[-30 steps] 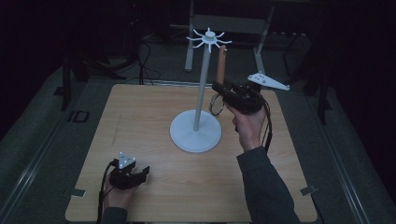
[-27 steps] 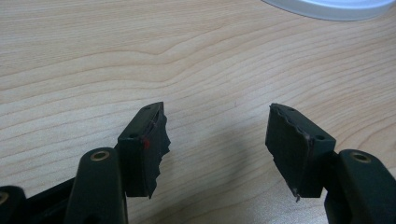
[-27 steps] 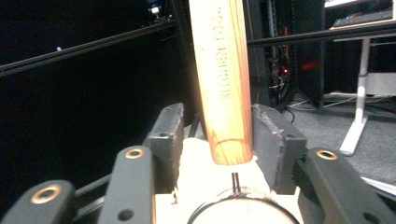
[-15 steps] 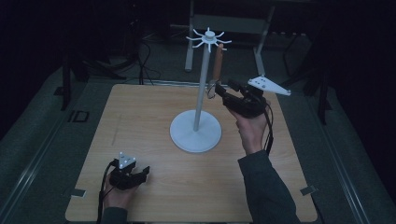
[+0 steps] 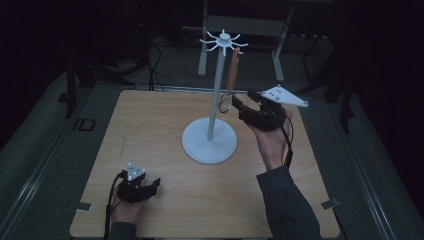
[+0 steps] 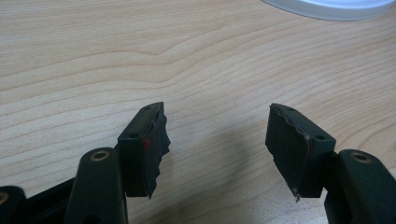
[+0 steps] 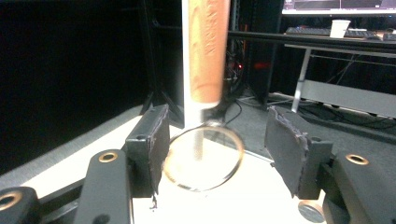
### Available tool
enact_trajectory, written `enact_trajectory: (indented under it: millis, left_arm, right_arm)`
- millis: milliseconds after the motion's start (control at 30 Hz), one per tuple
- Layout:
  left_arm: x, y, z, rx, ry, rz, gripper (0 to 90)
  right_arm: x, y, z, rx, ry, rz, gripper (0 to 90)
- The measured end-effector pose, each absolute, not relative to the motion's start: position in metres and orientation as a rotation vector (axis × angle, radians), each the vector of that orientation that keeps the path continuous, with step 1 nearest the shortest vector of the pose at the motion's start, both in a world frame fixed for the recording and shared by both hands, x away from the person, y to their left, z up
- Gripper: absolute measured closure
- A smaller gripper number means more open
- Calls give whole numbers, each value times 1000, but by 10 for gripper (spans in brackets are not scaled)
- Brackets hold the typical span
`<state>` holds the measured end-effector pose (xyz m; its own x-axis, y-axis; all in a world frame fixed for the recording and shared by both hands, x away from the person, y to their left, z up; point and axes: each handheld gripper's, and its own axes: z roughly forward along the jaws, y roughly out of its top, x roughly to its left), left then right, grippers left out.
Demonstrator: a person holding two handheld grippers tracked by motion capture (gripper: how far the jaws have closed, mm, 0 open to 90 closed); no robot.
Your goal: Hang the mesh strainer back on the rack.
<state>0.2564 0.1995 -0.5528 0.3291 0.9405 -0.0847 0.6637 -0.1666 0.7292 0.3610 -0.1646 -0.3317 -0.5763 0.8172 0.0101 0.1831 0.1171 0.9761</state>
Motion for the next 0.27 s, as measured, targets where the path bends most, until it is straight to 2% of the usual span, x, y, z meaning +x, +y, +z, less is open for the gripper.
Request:
enact_trajectory:
  millis: [267]
  left_arm:
    - [257,200,-553,1910,1409,519,382]
  right_arm:
    - [359,-167,-349,986,1923,1360,391]
